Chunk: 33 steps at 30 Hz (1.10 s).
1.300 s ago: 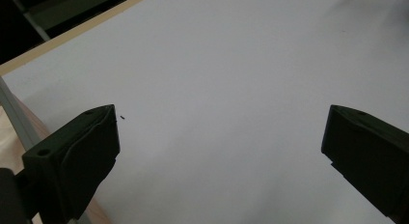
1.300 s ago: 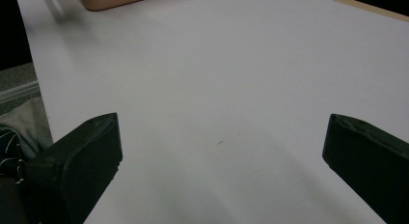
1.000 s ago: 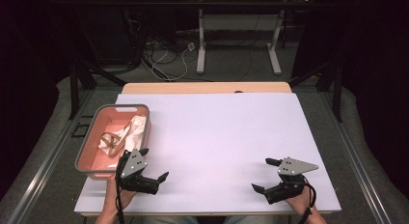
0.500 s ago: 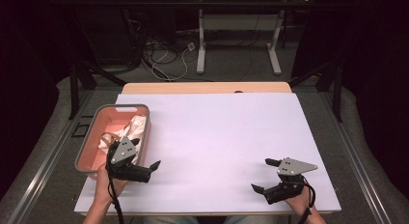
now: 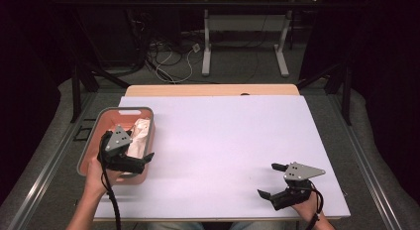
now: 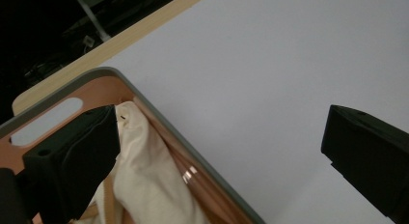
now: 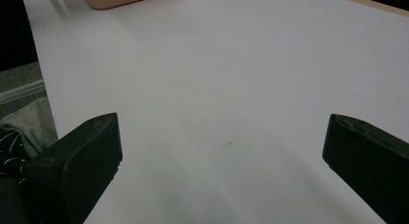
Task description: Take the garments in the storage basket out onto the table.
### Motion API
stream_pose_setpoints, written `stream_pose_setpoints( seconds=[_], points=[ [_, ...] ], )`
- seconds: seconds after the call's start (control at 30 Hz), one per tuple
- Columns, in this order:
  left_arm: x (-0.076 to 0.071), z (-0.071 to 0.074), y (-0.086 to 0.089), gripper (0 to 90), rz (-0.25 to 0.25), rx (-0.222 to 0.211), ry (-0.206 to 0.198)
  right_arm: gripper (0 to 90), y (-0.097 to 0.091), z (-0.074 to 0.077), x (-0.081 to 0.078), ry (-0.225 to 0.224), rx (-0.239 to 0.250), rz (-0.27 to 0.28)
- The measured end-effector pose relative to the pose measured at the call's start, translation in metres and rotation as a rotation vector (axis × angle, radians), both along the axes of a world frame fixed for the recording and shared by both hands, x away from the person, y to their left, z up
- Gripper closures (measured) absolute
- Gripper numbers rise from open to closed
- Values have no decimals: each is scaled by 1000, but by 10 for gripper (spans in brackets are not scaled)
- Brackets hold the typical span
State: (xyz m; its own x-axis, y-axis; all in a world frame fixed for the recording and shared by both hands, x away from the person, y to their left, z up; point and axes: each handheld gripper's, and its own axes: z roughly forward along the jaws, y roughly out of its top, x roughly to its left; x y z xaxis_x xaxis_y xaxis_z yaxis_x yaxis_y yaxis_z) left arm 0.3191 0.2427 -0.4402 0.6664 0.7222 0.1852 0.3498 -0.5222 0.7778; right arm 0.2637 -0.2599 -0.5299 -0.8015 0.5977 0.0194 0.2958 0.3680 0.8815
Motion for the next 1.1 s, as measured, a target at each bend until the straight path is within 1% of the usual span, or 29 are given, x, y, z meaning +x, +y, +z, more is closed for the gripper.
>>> stream_pose_setpoints(
  seconds=[0.13, 0.17, 0.2, 0.23, 0.3, 0.33, 0.37, 0.4, 0.47, 0.53, 0.57, 0.7, 0.8, 0.87, 0.9, 0.93, 0.97, 1.03, 1.07, 1.1],
  points=[
    [9, 6, 12, 0, 33, 5, 12, 0, 0, 0, 0, 2, 0, 1],
    [13, 7, 17, 0, 48, -2, 21, 0, 1, -1, 1, 4, 0, 1],
    [13, 7, 17, 0, 48, -2, 21, 0, 1, -1, 0, 7, -1, 2],
    [17, 7, 21, 0, 59, -3, 30, 0, 1, -1, 0, 6, 1, 0],
    [18, 7, 23, 0, 64, 0, 30, 0, 1, -1, 1, 7, 1, 1],
    [20, 7, 25, 0, 68, 4, 35, 0, 1, -1, 1, 8, 1, 1],
    [23, 7, 27, 0, 83, 0, 44, 0, 1, -1, 1, 15, -2, 0],
    [25, 7, 29, 0, 83, 9, 50, 0, 1, -1, 1, 14, -3, -2],
    [27, 6, 30, 0, 88, 12, 50, 0, 1, -1, 1, 15, -2, -2],
    [34, 6, 33, 0, 100, 28, 65, 0, 1, -2, 1, 11, -3, 1],
    [34, 6, 33, 0, 100, 28, 65, 0, 0, -2, 1, 10, -2, 0],
    [45, 5, 35, 0, 115, 44, 89, 0, 0, -2, 2, 11, -1, 1],
    [50, 4, 35, 0, 119, 51, 87, 0, 0, -2, 2, 14, 1, 0],
    [54, 4, 35, 0, 121, 59, 100, 0, 0, -2, 2, 16, 2, -1],
    [57, 5, 35, 0, 119, 69, 97, 0, 0, -3, 2, 15, 1, -1],
    [59, 5, 34, 0, 122, 68, 101, 0, 0, -3, 2, 16, 3, 1],
    [61, 5, 33, 0, 123, 73, 107, 0, 0, -3, 2, 13, 3, 4],
    [65, 5, 32, 0, 122, 86, 104, 0, 0, -3, 2, 12, 5, 7],
    [66, 5, 32, 0, 123, 88, 111, 0, 0, -3, 2, 12, 5, 7],
    [70, 5, 31, 0, 126, 100, 113, 0, -1, -2, 2, 13, 9, 12]
  ],
)
